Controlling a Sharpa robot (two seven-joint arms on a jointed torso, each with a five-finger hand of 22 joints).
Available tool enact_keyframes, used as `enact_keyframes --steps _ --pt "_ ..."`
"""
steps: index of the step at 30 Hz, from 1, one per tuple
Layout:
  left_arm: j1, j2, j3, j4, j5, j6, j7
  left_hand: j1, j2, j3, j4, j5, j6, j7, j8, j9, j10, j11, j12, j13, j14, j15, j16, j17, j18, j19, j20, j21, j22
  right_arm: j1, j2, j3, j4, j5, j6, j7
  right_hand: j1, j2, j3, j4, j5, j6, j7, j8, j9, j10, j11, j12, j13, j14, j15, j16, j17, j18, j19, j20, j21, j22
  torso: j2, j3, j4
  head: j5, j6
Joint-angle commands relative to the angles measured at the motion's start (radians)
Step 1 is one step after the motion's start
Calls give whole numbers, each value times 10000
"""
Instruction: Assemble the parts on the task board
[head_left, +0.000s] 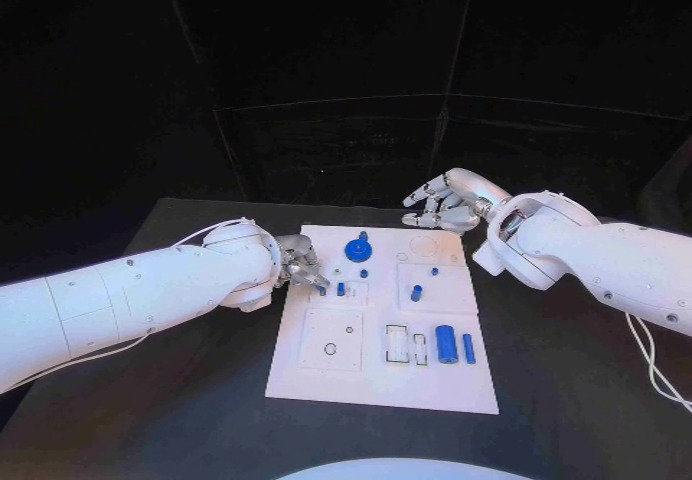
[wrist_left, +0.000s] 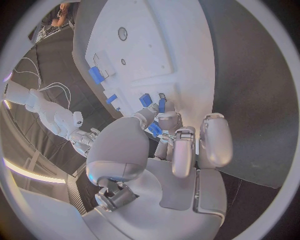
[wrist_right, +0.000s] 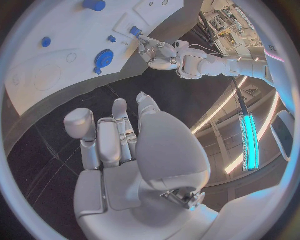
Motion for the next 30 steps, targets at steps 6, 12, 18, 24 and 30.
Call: enact_keyframes --steps 6,12,18,24,30 --pt "-4 22 0 1 -38 251 -20 9 92 778 -747 31 -2 -76 33 12 47 8 58 1 1056 -51 32 2634 14 80 3 35 -2 14 14 5 7 24 57 96 3 81 -35 16 2 -62 8 39 -11 -89 5 -39 -10 138 -53 -62 -15 59 -65 -17 -69 -15 -9 0 1 -7 -15" --pt "-4 19 -1 5 -38 375 -58 -10 77 802 -745 31 0 -79 40 13 54 6 64 5 1056 -50 32 2634 12 85 3 41 7 14 17 5 4 24 60 97 3 81 -35 16 2 -62 8 39 -11 -89 5 -39 -10 138 -53 -62 -15 59 -65 -17 -69 -15 -9 0 7 -10 -28" --pt "-4 21 -1 -2 -38 553 -104 -10 77 802 -745 31 0 -79 40 13 54 6 64 5 1056 -50 32 2634 12 85 3 41 7 14 23 5 -2 24 63 100 3 81 -35 16 2 -62 8 39 -11 -89 5 -39 -10 138 -53 -62 -15 59 -65 -17 -69 -15 -6 -2 4 -5 -36" --pt "-4 37 -2 10 -38 720 -114 -16 58 827 -755 32 -1 -83 44 14 55 4 60 0 1056 -50 32 2634 13 81 3 35 1 14 26 5 -7 24 70 102 3 81 -35 16 2 -62 8 39 -11 -89 5 -39 -10 138 -53 -62 -15 59 -65 -17 -69 -15 -3 -2 3 -13 -50" --pt "-4 80 -4 -35 -37 771 -120 -19 45 845 -762 33 -3 -85 47 14 54 3 56 -5 1056 -50 32 2634 13 80 3 33 0 14 25 5 -8 24 71 102 3 81 -35 16 2 -62 8 39 -11 -89 5 -39 -10 138 -53 -62 -15 59 -65 -17 -69 -15 -11 1 9 -13 -55"
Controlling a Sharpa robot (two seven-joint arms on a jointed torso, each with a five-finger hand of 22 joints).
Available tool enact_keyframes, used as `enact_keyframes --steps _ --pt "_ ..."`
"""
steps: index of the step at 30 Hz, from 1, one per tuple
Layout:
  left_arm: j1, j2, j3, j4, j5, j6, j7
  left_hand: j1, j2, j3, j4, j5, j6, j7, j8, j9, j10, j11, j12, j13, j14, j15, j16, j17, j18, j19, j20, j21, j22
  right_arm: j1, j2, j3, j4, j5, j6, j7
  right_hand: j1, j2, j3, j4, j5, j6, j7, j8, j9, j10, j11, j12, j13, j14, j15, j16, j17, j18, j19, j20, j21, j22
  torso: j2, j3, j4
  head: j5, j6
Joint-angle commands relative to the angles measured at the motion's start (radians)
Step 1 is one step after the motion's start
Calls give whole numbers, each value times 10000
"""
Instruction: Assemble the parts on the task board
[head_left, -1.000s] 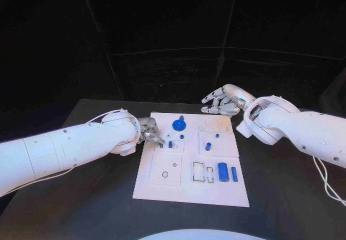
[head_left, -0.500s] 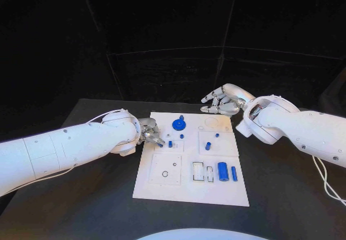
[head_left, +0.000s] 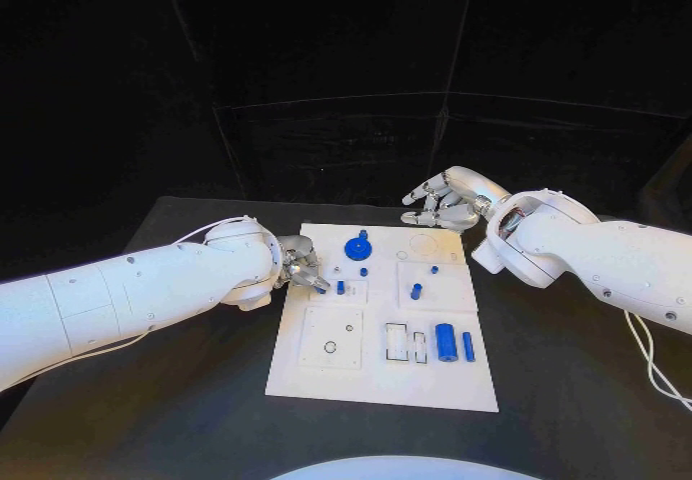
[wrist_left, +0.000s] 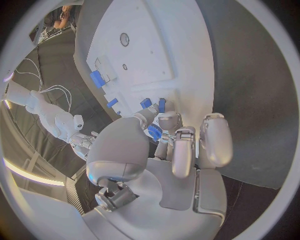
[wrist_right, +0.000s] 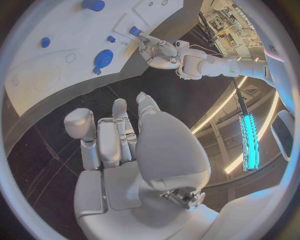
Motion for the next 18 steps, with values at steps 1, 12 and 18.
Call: enact_keyframes --steps 1,12,18 --pt "-18 51 -19 -32 -34 307 -79 -27 37 846 -760 53 -24 -69 66 8 57 -32 56 -3 1055 -50 33 2634 14 81 2 33 2 17 6 5 10 22 45 87 3 81 -35 17 2 -62 8 39 -11 -89 5 -39 -12 138 -53 -61 -15 59 -65 -16 -69 -18 0 3 3 -6 -3" --pt "-18 203 -142 -226 -35 434 -179 -129 -21 910 -726 52 -16 -64 88 10 23 -26 0 -66 1055 -48 33 2634 24 54 3 -6 -41 17 -4 5 24 22 49 88 3 81 -35 17 2 -62 8 39 -11 -89 5 -39 -12 138 -53 -61 -15 59 -65 -16 -69 -18 3 1 -5 -29 -17" --pt "-19 241 -205 -293 -34 530 -209 -522 -211 862 -539 50 69 -87 147 10 11 -32 -29 -108 1055 -50 33 2634 28 47 3 -27 -52 17 3 5 23 22 52 89 27 91 -43 23 12 -68 8 46 -11 -93 5 -39 -29 141 -54 -76 -20 63 -71 -17 -95 -48 3 -5 -1 -60 -30"
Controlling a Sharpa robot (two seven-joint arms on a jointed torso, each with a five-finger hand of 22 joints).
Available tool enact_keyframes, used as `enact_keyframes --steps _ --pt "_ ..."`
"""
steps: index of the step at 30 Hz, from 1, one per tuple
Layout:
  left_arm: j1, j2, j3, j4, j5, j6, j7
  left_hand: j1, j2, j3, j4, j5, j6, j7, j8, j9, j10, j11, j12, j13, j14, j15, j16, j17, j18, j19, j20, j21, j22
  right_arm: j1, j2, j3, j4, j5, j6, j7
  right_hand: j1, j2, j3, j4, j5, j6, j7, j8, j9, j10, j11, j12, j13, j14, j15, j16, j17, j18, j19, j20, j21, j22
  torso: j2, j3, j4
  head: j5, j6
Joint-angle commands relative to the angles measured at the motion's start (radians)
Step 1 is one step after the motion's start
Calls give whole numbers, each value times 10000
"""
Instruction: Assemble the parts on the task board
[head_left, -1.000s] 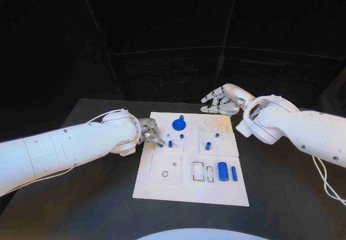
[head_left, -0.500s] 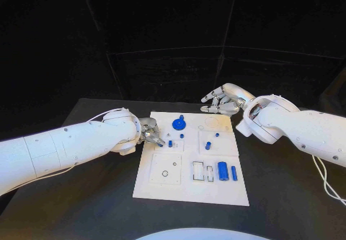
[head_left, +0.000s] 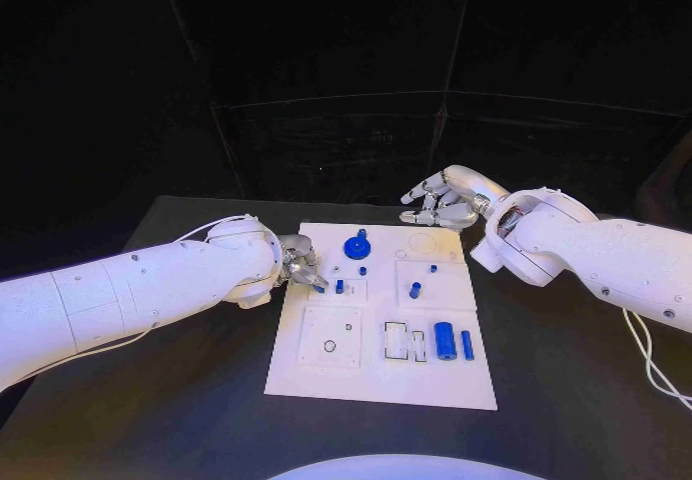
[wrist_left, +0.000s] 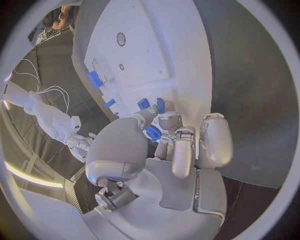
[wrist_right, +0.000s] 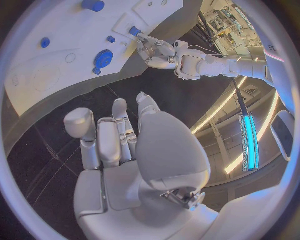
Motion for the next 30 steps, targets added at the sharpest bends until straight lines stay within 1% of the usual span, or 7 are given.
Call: enact_keyframes --steps 1,5,11,14,17,24,30 --pt "-82 45 -81 -19 -27 433 -146 -218 -64 452 -396 39 88 -48 55 -28 23 -57 -32 -22 1055 -53 32 2634 28 48 2 -28 -11 17 18 5 13 23 44 86 27 91 -44 24 12 -68 8 47 -11 -93 5 -40 -9 141 -54 -36 -8 63 -71 -17 -24 -9 0 -5 -1 -22 -1" --pt "-83 63 -92 -30 -26 494 -156 -458 -196 383 -289 39 147 -73 78 -40 31 -76 -21 -18 1055 -66 32 2634 29 52 -5 -32 -6 17 36 5 8 46 51 91 27 91 -44 24 12 -68 8 47 -11 -93 5 -40 -9 141 -54 -36 -8 63 -71 -17 -24 -9 0 -2 4 -22 -8" --pt "-83 73 -99 -43 -15 553 -164 -749 -323 284 -141 40 233 -100 113 -56 55 -100 11 3 1055 -87 32 2634 26 65 -22 -26 15 17 27 5 7 60 52 94 27 91 -44 24 12 -68 8 47 -11 -93 5 -40 -9 141 -54 -36 -8 63 -71 -17 -24 -9 -3 -3 -1 -24 -24" --pt "-83 80 -100 -56 17 535 -169 -881 -341 242 -56 39 260 -104 123 -65 67 -104 29 17 1055 -95 32 2634 24 72 -30 -24 25 17 24 5 8 62 49 96 27 91 -44 24 12 -68 8 47 -11 -93 5 -40 -9 141 -54 -36 -8 63 -71 -17 -24 -9 3 -3 -9 -26 -15" --pt "-84 99 -101 -65 37 459 -156 -1079 -326 188 91 39 291 -109 132 -80 90 -109 62 45 1055 -102 32 2634 18 89 -38 -9 51 17 31 5 7 64 49 98 27 92 -44 25 12 -68 8 47 -11 -94 5 -40 -10 140 -54 -39 -12 63 -72 -17 -26 -11 4 2 -1 -35 -25" --pt "-87 128 -101 -62 47 359 -144 -1396 -300 111 319 40 347 -123 154 -101 147 -121 145 122 1055 -112 32 2634 2 132 -50 36 122 17 35 5 2 70 50 99 28 100 -48 33 15 -70 9 49 -11 -103 6 -52 -29 137 -54 -57 -32 68 -83 -18 -43 -38 1 0 1 -32 -34" --pt "-90 146 -101 -79 49 278 -146 -1685 -434 -40 471 39 404 -130 183 -113 199 -127 222 194 1055 -119 32 2634 -13 174 -59 80 190 17 38 5 1 72 50 101 28 100 -48 33 15 -70 9 49 -11 -103 6 -52 -29 137 -54 -57 -32 68 -83 -18 -43 -38 1 0 -3 -37 -46"
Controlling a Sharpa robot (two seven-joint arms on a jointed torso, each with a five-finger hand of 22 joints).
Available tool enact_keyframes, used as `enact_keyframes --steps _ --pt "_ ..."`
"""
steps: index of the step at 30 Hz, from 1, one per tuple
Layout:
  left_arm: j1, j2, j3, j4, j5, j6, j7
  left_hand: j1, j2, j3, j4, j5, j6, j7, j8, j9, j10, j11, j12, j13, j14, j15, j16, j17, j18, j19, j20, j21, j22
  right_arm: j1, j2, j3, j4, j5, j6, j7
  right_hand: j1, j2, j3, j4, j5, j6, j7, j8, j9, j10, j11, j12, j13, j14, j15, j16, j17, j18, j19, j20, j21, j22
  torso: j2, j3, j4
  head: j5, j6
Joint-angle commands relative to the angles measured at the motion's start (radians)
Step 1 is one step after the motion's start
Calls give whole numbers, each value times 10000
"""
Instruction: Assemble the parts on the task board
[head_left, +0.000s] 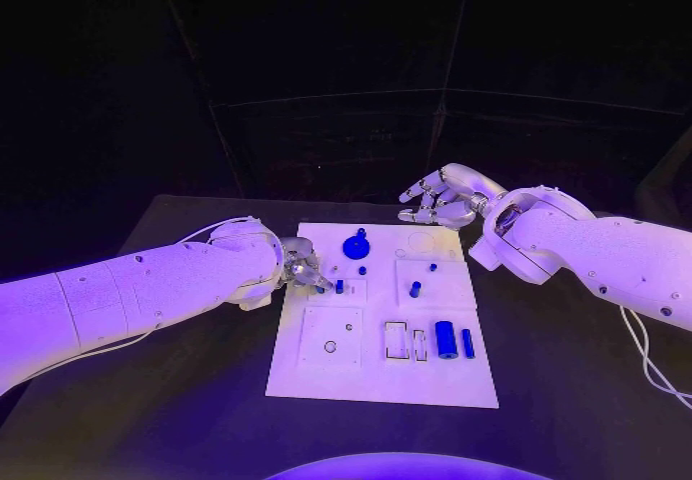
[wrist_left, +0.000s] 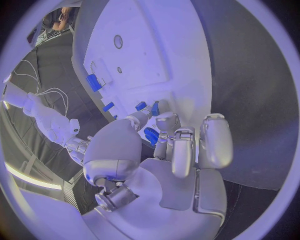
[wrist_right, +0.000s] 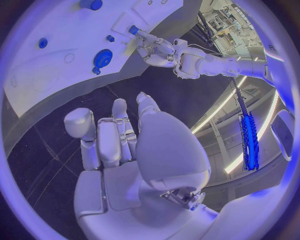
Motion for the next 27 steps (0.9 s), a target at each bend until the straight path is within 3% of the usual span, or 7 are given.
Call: enact_keyframes --steps 1,17,27 --pt "-44 25 -33 -10 39 151 -80 -114 0 -15 64 -38 85 5 -13 -1 99 -14 54 27 1054 -46 32 2634 -14 73 -26 45 21 17 11 5 9 37 35 88 28 100 -49 34 15 -70 9 49 -11 -67 -31 -52 -9 137 -54 -58 -11 67 -83 -18 -43 -9 0 1 -4 0 -5" --pt "-47 76 -32 -111 38 -50 -123 -462 -54 -142 271 -37 166 -23 31 -21 176 -38 162 125 1054 -68 32 2634 -23 107 -45 74 74 17 20 5 8 38 39 93 28 100 -49 34 15 -70 9 49 -11 -67 -31 -52 -9 137 -54 -58 -11 67 -83 -18 -43 -9 -4 -4 1 -21 -1" --pt "-47 95 -32 -200 39 76 -106 -1082 -467 -777 609 -40 220 -9 75 -41 190 -22 197 141 1054 -58 32 2634 -26 113 -45 67 89 17 2 5 13 47 29 88 14 109 -60 54 21 -75 11 52 -11 -78 -28 -67 -33 133 -53 -82 -38 72 -93 -18 -62 -36 -7 -2 2 -30 -13"
